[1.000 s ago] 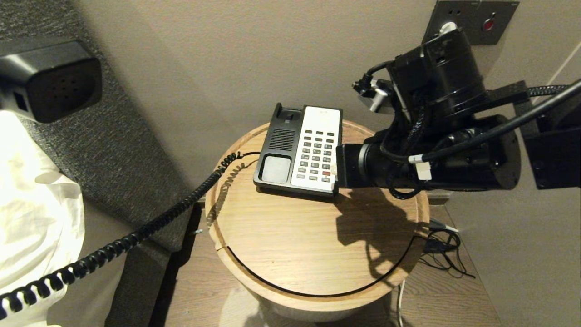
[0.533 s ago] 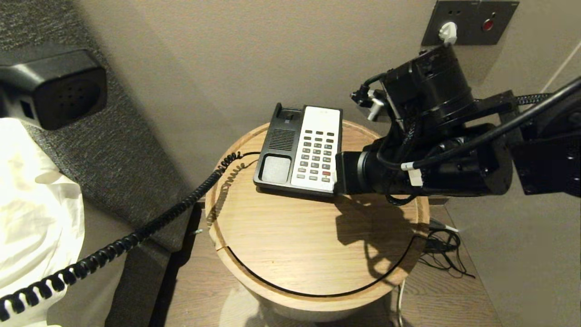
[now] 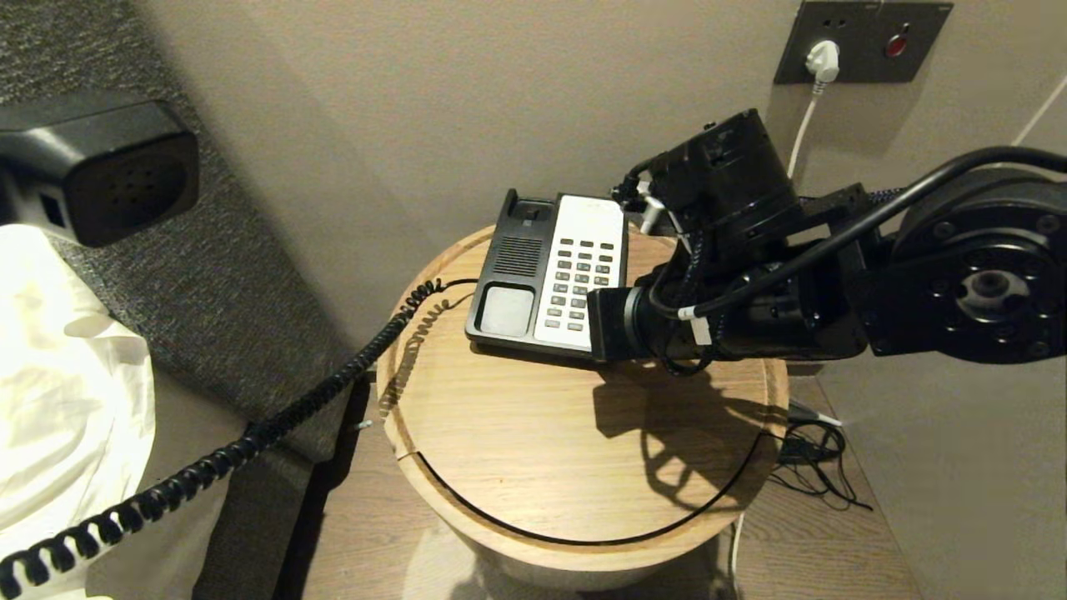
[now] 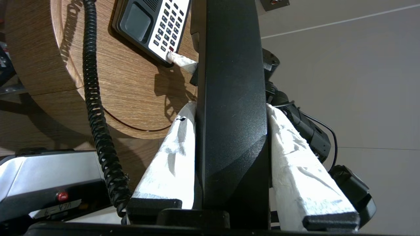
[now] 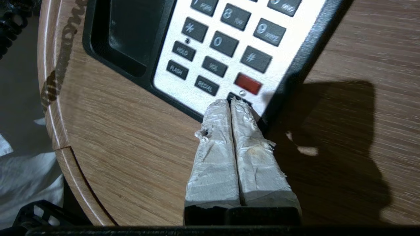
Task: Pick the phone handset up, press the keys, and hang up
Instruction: Dial the number
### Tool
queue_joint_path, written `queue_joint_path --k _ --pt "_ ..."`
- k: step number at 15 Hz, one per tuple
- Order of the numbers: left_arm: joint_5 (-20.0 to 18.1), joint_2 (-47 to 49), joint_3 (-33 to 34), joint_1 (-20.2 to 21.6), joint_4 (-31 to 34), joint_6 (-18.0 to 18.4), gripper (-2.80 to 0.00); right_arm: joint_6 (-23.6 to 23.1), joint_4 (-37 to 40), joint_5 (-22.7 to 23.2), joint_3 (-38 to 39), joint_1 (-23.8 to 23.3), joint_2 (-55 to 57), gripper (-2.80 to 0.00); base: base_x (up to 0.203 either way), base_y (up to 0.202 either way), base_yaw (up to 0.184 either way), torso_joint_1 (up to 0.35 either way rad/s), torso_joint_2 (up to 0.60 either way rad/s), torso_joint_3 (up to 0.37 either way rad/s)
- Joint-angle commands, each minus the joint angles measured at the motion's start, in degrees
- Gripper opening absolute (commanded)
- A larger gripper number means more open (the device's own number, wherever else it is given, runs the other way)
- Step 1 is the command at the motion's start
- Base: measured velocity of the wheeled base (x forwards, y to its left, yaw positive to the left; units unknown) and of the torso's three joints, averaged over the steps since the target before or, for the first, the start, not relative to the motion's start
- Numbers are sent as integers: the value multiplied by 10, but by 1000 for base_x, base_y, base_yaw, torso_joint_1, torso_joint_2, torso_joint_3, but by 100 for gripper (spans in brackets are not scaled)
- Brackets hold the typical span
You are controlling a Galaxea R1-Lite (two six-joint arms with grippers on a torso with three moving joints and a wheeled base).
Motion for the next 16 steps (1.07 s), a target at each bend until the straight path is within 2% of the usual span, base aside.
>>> queue_joint_path --k 1,6,9,16 --pt "-1 -2 0 0 2 -4 -280 -1 1 -1 -1 0 7 -280 0 0 0 0 0 0" --pt "-1 -1 0 0 2 -4 -280 -6 0 -1 -3 -3 13 -280 0 0 0 0 0 0" --pt "-2 -2 0 0 3 -4 -280 -6 7 0 -35 -3 8 -280 0 0 0 0 0 0" --pt "-2 -3 3 0 2 -4 -280 -4 8 -1 -24 -3 5 -280 0 0 0 0 0 0"
